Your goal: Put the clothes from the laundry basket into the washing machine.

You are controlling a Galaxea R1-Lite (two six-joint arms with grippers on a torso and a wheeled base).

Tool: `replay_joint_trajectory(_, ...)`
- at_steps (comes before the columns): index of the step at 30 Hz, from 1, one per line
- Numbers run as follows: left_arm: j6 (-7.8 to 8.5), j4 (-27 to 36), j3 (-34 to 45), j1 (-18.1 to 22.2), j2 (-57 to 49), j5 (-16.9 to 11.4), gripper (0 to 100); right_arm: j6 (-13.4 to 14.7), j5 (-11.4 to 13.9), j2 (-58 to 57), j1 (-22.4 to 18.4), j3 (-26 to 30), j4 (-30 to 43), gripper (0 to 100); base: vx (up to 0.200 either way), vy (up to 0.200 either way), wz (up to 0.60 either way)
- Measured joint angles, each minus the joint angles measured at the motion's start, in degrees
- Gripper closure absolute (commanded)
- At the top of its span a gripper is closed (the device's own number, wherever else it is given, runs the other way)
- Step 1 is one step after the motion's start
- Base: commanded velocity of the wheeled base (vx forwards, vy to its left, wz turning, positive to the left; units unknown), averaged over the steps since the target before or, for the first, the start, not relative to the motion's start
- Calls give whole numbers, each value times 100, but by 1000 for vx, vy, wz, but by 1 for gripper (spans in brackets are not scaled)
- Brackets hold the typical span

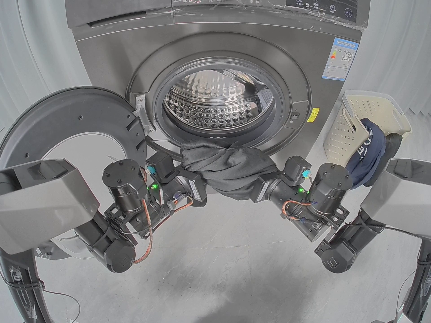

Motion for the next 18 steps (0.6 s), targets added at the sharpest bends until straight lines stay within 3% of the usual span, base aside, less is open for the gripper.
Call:
replay_joint_trajectory(7,33,-5,273,-5,-206,-15,100,-137,255,-258,82,358,1,0,0,0,0)
replay_joint_trajectory(14,62,-2,1370,-49,-734,-104,100,-361,830,-1025,313,1773,15,0,0,0,0)
replay_joint_trajectory(18,243,-7,1855,-63,-1061,-156,100,-457,979,-1507,424,2525,52,0,0,0,0)
